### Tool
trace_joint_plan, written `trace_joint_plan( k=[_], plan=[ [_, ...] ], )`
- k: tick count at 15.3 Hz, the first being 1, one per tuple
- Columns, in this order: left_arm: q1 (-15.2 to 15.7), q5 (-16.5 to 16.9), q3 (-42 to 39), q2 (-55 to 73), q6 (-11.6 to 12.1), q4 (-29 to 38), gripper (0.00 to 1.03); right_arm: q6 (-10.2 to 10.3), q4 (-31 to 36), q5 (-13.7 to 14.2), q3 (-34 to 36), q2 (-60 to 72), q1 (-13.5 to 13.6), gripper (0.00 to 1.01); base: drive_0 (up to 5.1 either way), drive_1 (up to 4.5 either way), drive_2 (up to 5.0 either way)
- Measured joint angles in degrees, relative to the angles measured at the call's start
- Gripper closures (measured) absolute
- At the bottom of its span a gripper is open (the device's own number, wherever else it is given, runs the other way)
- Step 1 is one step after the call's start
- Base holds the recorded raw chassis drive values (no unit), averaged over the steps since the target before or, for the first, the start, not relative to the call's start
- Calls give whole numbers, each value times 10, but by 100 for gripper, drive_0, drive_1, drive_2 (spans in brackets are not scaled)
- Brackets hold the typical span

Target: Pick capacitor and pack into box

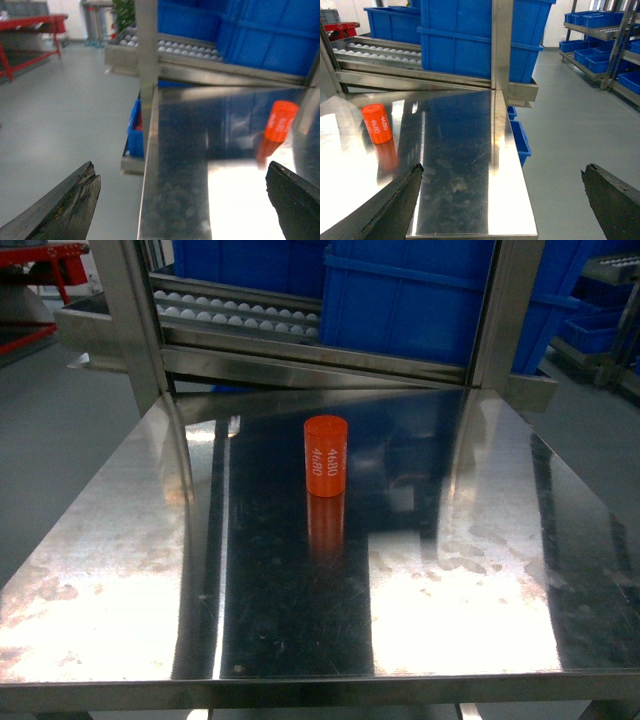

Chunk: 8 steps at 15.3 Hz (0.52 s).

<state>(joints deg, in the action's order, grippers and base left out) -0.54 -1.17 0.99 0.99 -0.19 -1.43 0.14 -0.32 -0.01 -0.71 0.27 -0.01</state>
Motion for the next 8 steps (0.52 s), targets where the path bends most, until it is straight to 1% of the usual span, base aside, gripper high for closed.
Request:
trace_joint_plan(
  k=[1,2,3,4,5,6,7,8],
  plan=[
    [-43,-68,3,67,-13,45,5,0,0,0,0,0,0,3,0,0,0],
    [-86,-99,5,178,-19,142,5,0,0,0,0,0,0,3,0,0,0],
    [-104,-108,6,229,-26,188,5,0,0,0,0,0,0,3,0,0,0],
    [-125,-113,16,319,-34,268,5,0,0,0,0,0,0,3,0,0,0],
    [-153,-118,50,450,-42,381,5,0,0,0,0,0,0,3,0,0,0],
    [-171,-124,83,541,-44,456,5,0,0,0,0,0,0,3,0,0,0],
    [-199,-124,143,675,-45,540,5,0,0,0,0,0,0,3,0,0,0],
    [-219,-131,188,782,-46,585,5,0,0,0,0,0,0,3,0,0,0]
  ],
)
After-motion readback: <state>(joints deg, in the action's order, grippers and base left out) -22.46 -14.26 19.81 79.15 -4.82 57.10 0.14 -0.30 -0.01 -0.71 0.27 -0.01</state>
